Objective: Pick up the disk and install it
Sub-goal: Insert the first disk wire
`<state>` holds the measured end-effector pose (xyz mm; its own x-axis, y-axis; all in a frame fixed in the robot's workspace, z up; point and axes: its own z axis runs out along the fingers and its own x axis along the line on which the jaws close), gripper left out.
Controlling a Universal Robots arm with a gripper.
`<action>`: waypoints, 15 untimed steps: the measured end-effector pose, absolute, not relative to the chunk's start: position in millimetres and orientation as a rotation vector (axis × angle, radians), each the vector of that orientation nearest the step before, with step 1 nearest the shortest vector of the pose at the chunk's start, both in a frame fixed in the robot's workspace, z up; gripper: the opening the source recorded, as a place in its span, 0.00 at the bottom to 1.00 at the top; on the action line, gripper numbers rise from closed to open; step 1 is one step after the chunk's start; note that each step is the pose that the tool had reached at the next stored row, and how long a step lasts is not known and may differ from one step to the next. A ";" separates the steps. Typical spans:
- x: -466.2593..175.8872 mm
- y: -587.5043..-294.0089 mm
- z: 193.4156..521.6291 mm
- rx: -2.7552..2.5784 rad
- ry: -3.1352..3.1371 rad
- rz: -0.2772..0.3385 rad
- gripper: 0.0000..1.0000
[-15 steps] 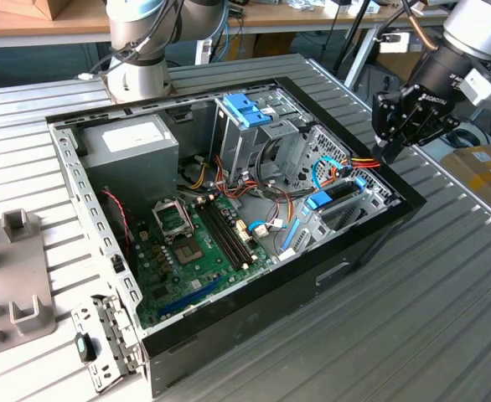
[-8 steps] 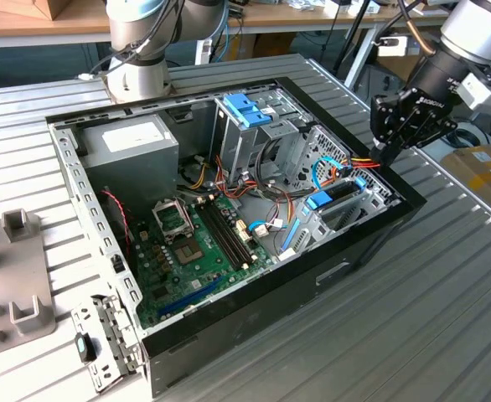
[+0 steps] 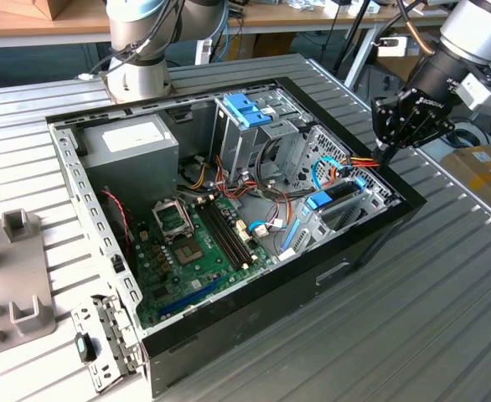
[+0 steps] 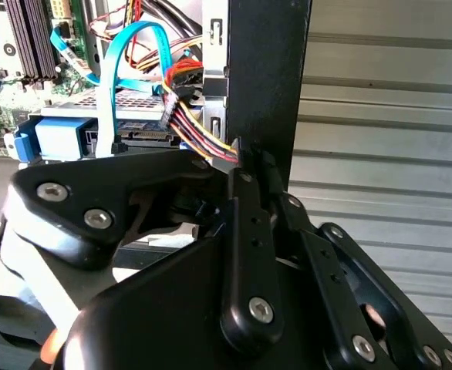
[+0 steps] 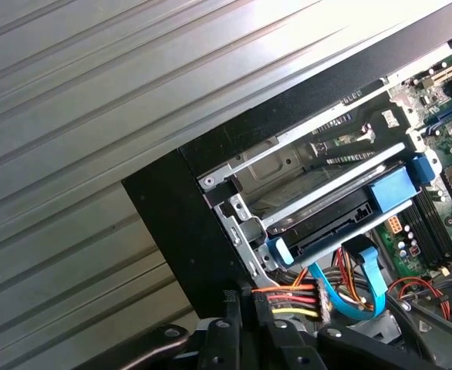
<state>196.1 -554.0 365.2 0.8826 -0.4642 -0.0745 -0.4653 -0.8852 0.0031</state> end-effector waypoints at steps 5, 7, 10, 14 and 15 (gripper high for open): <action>196.1 -554.0 364.9 -3.033 0.749 0.115 0.17; 196.1 -554.0 364.8 -3.033 0.749 0.114 0.17; 196.1 -554.0 364.8 -3.033 0.749 0.114 0.17; 196.1 -554.0 364.8 -3.033 0.749 0.115 0.17; 196.1 -554.0 365.3 -3.033 0.749 0.115 0.17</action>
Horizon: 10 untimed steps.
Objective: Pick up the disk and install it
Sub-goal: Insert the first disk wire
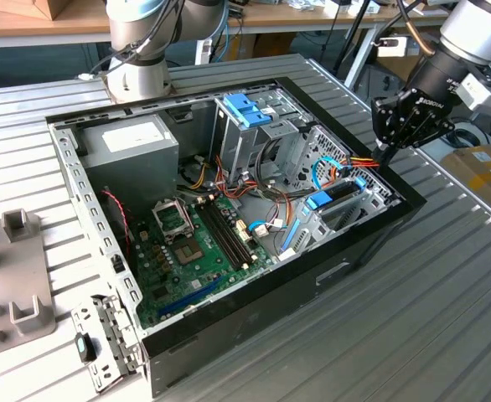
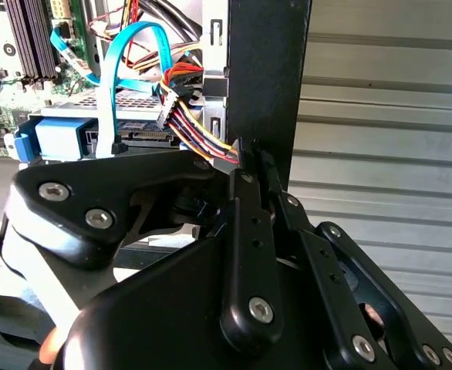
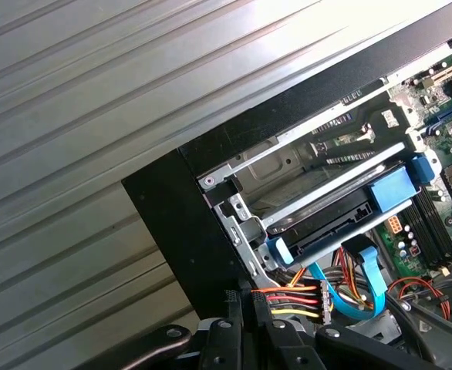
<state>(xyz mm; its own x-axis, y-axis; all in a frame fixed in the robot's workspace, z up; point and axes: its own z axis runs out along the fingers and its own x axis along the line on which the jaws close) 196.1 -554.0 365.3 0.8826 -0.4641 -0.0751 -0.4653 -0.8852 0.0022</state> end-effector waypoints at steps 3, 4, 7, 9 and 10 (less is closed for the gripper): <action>196.1 -554.0 372.2 -3.033 0.749 0.115 0.17; 196.1 -554.0 372.8 -3.033 0.749 0.115 0.17; 195.2 -554.1 373.0 -3.032 0.754 0.115 0.17; 192.2 -554.4 373.0 -3.030 0.758 0.115 0.17; 191.3 -554.5 373.0 -3.030 0.758 0.115 0.17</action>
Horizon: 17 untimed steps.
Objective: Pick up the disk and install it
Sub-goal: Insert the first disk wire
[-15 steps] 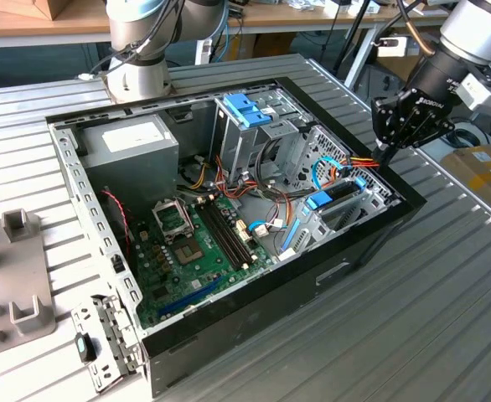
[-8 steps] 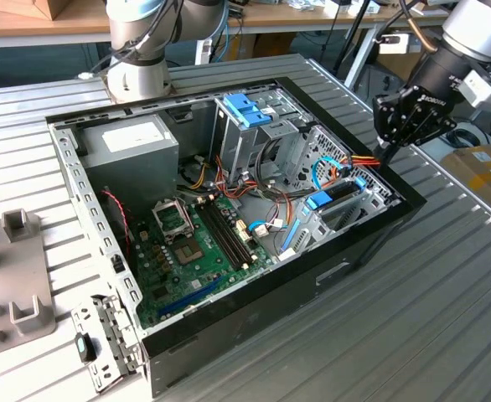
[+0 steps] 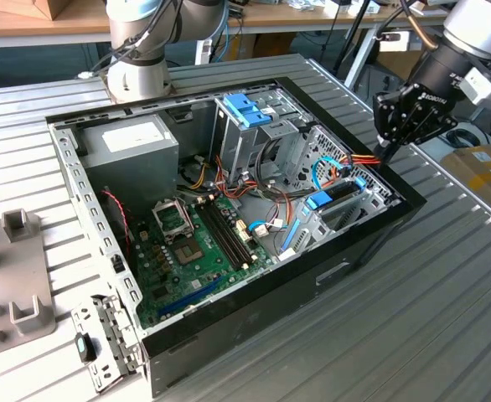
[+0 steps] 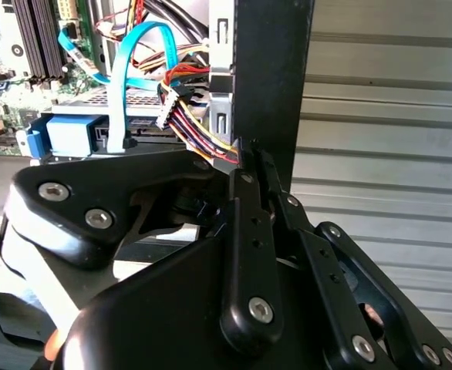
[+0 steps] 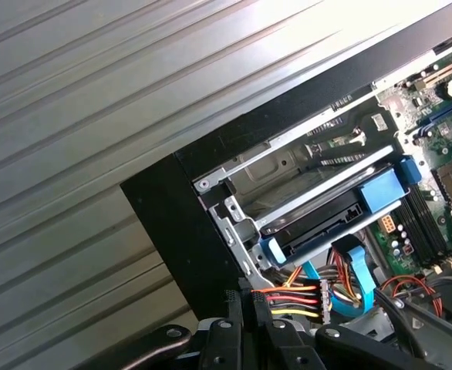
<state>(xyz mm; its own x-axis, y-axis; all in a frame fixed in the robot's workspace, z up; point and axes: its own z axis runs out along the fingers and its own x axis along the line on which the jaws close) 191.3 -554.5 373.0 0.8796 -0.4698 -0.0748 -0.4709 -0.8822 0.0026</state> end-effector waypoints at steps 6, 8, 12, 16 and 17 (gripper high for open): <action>179.0 -556.4 372.9 -3.030 0.760 0.115 0.17; 176.0 -556.7 372.8 -3.030 0.761 0.115 0.17; 172.1 -557.0 372.7 -3.030 0.760 0.115 0.17; 167.9 -557.2 372.6 -3.030 0.761 0.114 0.17; 166.8 -557.3 372.5 -3.030 0.760 0.115 0.17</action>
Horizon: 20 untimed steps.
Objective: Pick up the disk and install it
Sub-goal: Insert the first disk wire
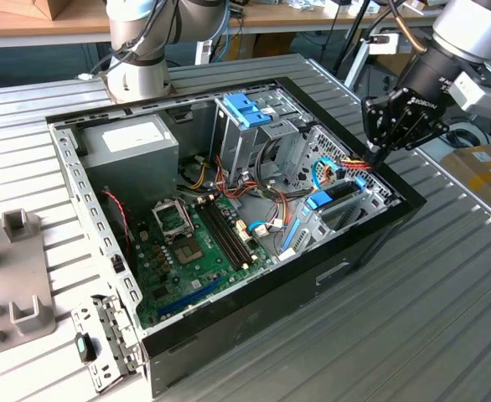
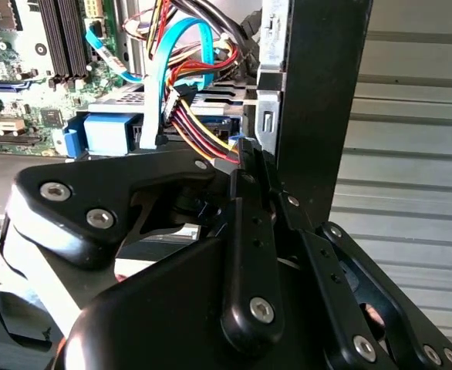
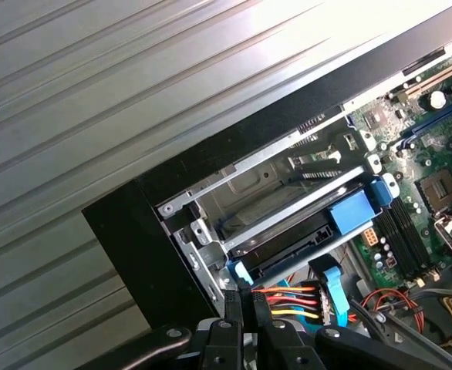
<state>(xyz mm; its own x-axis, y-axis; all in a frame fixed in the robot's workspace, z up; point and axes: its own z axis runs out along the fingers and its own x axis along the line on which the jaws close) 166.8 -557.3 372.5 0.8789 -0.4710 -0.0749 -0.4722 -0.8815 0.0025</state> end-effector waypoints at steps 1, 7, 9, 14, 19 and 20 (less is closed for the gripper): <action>165.8 -557.3 372.5 -3.030 0.760 0.114 0.17; 157.8 -557.7 372.2 -3.030 0.760 0.115 0.17; 155.3 -558.0 372.2 -3.030 0.761 0.115 0.17; 149.5 -558.3 371.8 -3.027 0.760 0.115 0.17; 144.3 -559.1 371.7 -2.994 0.749 0.128 0.17; 143.5 -559.5 371.6 -2.988 0.748 0.130 0.17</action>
<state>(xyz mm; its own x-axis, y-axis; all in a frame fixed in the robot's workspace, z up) 143.5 -559.5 371.6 0.8789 -0.4672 -0.0958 -0.4722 -0.8807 -0.0368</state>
